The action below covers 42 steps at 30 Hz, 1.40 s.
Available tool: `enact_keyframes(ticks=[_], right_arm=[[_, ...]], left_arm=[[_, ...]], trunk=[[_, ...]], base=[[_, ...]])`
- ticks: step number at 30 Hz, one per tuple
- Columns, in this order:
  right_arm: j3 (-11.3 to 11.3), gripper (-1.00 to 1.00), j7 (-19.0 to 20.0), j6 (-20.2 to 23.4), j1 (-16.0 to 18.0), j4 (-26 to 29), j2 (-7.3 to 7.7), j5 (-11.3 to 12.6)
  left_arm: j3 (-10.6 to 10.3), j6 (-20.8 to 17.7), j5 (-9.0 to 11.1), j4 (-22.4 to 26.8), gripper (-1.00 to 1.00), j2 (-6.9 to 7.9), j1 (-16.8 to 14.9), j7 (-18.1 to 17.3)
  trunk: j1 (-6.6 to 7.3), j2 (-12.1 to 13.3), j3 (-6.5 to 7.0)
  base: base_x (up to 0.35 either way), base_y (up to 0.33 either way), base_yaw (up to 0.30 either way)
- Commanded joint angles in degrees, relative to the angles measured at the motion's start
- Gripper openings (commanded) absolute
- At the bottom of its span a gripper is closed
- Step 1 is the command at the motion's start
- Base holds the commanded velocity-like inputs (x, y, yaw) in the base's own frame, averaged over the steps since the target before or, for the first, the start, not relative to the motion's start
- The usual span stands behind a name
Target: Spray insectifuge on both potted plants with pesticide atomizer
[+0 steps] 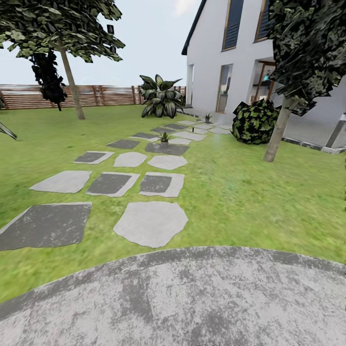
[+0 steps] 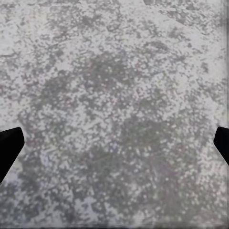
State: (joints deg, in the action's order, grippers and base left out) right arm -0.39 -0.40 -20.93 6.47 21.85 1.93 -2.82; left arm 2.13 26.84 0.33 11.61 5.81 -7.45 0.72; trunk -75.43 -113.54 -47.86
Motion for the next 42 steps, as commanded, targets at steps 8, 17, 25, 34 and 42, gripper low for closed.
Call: enact_keyframes(ticks=[8,17,25,34,42], right_arm=[[-0.05,1.0,-0.02,-0.17,0.04,-0.05,0.0,-0.31],[0.21,1.0,0.11,-0.25,0.04,0.04,0.0,-0.52],[0.24,1.0,0.05,-0.25,0.04,-0.08,0.0,-0.6],[0.09,1.0,0.05,-0.17,0.04,-0.13,0.0,-0.43],[0.04,1.0,0.05,-0.17,0.04,-0.14,0.0,-0.43]], left_arm=[[0.15,0.14,0.02,-0.08,1.0,-0.01,-0.02,0.06],[0.15,0.14,0.02,-0.1,1.0,-0.01,-0.02,0.07],[0.15,0.14,-0.04,-0.12,1.0,-0.01,-0.02,0.05],[0.15,0.14,-0.04,-0.1,1.0,0.01,-0.02,0.07],[0.15,0.14,-0.06,-0.1,1.0,0.07,-0.02,0.07]], trunk=[[0.01,-0.02,-0.76],[0.01,-0.02,-0.86],[0.01,-0.02,-0.86],[0.01,-0.02,-1.03],[0.01,-0.02,-1.65]], base=[[0.0,0.0,-0.112],[0.245,0.0,-0.008],[0.337,0.0,0.0],[0.338,0.0,0.0],[0.338,0.0,0.0]])
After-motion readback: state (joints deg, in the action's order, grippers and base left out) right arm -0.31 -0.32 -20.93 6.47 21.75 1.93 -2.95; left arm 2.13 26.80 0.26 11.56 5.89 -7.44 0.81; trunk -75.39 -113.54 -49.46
